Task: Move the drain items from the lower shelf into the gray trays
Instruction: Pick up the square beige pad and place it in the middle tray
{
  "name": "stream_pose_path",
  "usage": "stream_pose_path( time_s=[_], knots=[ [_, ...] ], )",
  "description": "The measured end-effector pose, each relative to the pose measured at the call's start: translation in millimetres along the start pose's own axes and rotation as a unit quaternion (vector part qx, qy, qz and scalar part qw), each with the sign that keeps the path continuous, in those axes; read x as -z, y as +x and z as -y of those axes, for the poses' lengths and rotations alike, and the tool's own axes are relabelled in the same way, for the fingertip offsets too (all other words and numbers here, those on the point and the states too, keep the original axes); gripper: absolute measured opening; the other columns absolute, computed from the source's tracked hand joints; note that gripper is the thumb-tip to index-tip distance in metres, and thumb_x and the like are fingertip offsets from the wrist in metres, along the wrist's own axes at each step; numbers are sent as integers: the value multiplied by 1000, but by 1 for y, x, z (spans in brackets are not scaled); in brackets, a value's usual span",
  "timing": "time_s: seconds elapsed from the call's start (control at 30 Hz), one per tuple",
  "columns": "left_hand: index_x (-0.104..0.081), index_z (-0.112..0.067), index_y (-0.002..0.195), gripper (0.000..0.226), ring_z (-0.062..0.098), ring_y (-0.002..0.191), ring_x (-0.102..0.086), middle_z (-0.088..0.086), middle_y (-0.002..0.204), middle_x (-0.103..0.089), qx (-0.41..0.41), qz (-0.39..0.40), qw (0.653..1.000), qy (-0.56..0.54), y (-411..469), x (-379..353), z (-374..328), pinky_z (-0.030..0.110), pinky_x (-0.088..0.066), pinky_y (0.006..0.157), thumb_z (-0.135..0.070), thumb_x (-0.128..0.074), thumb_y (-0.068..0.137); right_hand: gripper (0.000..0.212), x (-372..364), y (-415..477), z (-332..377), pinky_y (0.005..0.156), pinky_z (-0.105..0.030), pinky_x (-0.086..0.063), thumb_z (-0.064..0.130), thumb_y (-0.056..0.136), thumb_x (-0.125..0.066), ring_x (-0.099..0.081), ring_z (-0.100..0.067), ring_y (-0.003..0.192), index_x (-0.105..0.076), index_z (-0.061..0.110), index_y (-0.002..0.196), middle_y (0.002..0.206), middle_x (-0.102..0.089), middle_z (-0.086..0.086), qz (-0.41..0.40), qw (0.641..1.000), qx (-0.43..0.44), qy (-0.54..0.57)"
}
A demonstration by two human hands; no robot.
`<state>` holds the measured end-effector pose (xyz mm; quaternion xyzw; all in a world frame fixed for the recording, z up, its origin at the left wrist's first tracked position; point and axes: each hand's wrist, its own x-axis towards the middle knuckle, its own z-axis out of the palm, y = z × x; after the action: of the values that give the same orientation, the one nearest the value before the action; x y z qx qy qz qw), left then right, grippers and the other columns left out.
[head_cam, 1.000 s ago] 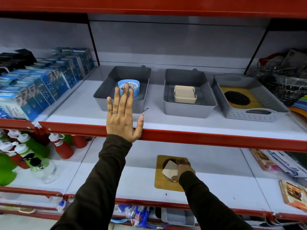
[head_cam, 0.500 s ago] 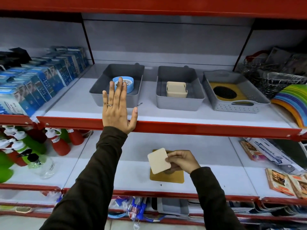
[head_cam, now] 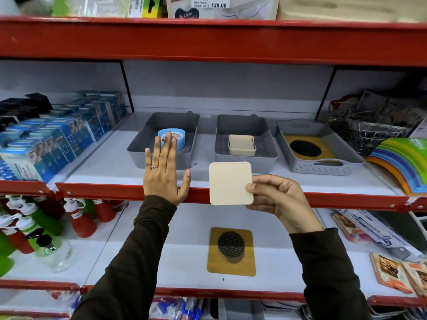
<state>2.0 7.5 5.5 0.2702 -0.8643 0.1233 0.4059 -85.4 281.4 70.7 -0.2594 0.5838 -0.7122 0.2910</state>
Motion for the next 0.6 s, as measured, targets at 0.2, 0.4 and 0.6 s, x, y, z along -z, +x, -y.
stream_pose_path(
  time_s=[0.2,0.4,0.6],
  knots=[
    [-16,-6,156,82,21,154,1,13,164,-19,-7,-20,1000,-2,-2,-2,0,41,4,126,-50,-34,89,14,9,18,5,65,-29,-63,3,83,-72,-79,-27,81,-78,12,92,96,-80,-14,-41,999,-5,6],
    [-21,-4,155,83,20,154,3,11,163,-19,-8,-33,999,-7,-2,-2,1,40,6,126,-49,-38,87,22,25,127,45,62,-23,-63,0,83,-73,-74,-23,73,-71,-1,104,99,-74,-17,-184,979,50,-68],
    [-23,-3,154,82,18,154,6,6,163,-12,-12,-43,999,-19,-2,-3,1,42,1,126,-48,-39,87,33,38,219,43,83,-44,-63,7,82,-75,-74,-35,91,-67,-4,112,110,-73,-23,-213,937,-29,-275]
  ],
)
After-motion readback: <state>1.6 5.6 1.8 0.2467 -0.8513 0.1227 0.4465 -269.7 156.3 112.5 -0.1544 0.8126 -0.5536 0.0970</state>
